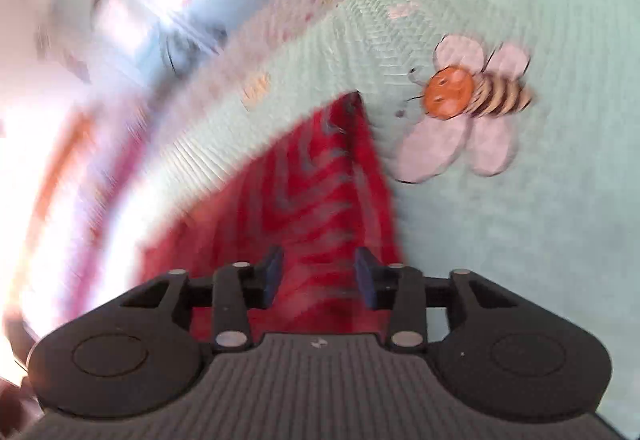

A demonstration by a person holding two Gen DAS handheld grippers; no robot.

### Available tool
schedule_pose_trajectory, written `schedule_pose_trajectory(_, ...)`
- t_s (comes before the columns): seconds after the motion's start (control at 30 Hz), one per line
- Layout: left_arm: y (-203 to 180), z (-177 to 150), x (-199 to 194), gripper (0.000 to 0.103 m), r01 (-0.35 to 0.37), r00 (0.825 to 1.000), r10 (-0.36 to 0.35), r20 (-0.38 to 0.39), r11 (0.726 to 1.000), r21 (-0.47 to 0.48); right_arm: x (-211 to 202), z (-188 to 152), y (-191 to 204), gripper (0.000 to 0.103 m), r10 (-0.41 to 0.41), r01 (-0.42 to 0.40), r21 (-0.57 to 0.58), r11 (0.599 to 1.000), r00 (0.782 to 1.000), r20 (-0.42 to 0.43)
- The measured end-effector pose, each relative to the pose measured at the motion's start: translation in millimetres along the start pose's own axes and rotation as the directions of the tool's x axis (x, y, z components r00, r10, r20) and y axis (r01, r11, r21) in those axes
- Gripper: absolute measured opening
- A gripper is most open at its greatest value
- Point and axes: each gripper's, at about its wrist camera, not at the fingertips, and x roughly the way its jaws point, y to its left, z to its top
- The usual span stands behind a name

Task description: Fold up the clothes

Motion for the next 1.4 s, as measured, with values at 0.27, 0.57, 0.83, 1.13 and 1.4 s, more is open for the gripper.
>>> schedule_pose_trajectory(0.27, -19.0, 3.6, 52.1, 0.027, -0.05, 0.996, 0.059, 0.061, 0.989, -0.139, 36.6, -0.6, -24.4, 0.053, 0.048, -0.034, 0.157, 0.987, 0.995, -0.091)
schedule_pose_trajectory(0.57, -22.3, -30.8, 55.2, 0.035, 0.004, 0.997, 0.019, 0.074, 0.955, -0.297, 44.4, -21.1, -49.4, 0.08, 0.198, -0.139, 0.381, 0.914, 0.973, -0.119)
schedule_pose_trajectory(0.83, -18.3, -49.9, 60.9, 0.036, -0.006, 0.998, 0.03, 0.06, 0.932, -0.362, 49.7, -18.6, -32.1, 0.082, 0.207, -0.175, 0.29, 0.941, 0.975, -0.082)
schedule_pose_trajectory(1.13, -14.3, -50.4, 52.9, 0.036, -0.005, 0.996, 0.037, 0.084, 0.933, -0.36, 50.5, -12.6, -8.8, 0.035, 0.182, -0.166, 0.193, 0.967, 0.981, -0.071)
schedule_pose_trajectory(1.4, -19.7, -46.7, 53.6, 0.039, 0.014, 0.996, 0.016, 0.087, 0.942, -0.336, 43.3, -3.3, -19.1, 0.009, 0.135, -0.117, 0.209, 0.971, 0.988, -0.078)
